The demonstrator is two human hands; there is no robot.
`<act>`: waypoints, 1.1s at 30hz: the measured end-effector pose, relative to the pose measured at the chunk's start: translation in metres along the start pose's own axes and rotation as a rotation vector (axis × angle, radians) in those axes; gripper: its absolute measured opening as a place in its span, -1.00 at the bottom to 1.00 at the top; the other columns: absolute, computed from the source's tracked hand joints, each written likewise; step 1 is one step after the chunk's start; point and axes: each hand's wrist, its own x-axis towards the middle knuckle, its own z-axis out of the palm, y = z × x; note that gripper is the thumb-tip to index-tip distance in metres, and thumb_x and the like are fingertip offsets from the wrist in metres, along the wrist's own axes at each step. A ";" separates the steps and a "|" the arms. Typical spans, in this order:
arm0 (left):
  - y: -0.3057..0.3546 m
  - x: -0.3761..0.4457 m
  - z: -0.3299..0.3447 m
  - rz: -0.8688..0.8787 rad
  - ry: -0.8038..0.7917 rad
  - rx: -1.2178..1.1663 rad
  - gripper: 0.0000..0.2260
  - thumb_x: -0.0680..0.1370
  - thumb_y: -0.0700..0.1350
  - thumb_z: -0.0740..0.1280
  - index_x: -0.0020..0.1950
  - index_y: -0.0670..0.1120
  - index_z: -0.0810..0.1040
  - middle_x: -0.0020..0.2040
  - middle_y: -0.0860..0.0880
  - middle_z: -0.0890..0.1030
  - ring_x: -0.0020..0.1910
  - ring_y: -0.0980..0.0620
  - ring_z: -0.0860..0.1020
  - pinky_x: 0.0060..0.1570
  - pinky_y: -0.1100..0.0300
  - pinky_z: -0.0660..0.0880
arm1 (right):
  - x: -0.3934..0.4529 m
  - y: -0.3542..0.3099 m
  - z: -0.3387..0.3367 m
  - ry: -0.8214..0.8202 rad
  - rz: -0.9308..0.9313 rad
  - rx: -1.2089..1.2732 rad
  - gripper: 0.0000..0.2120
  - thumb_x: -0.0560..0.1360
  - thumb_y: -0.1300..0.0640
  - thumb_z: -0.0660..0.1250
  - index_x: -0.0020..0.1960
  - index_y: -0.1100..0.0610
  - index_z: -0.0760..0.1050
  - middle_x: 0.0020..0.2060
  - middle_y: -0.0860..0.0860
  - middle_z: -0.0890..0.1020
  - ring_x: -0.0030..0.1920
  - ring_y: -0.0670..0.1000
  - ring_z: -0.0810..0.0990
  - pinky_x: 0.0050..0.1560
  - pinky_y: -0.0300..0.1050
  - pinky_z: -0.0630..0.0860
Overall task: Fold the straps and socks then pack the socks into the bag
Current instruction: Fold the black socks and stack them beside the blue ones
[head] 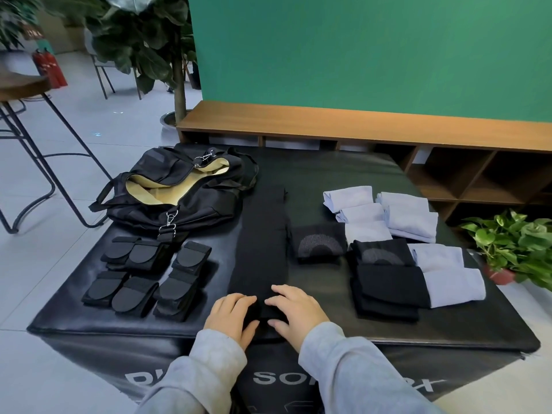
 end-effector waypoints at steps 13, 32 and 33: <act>0.027 0.031 -0.019 -0.016 -0.152 0.058 -0.71 0.54 -0.02 0.19 0.26 0.13 0.39 0.03 0.15 0.61 0.09 0.11 0.57 0.10 0.25 0.44 | -0.002 0.010 -0.020 0.035 0.208 0.135 -0.77 0.61 -0.03 0.11 0.22 -0.09 0.41 -0.01 0.02 0.51 0.12 0.10 0.44 0.15 -0.13 0.37; 0.004 0.044 -0.015 -0.513 -0.177 -0.235 -0.63 0.52 -0.05 0.34 0.32 0.07 0.41 -0.04 0.07 0.46 -0.01 0.11 0.48 0.07 0.34 0.36 | 0.016 0.026 -0.017 0.084 0.406 0.210 -0.74 0.62 -0.03 0.09 0.15 0.08 0.44 -0.01 -0.04 0.51 0.10 -0.02 0.44 0.07 -0.15 0.40; 0.003 0.045 -0.013 -0.516 -0.186 -0.212 -0.63 0.52 -0.07 0.35 0.32 0.06 0.41 -0.05 0.07 0.46 0.00 0.10 0.49 0.08 0.33 0.37 | 0.017 0.026 -0.018 0.081 0.413 0.204 -0.74 0.62 -0.04 0.08 0.15 0.07 0.44 0.02 -0.03 0.53 0.10 -0.01 0.45 0.06 -0.14 0.41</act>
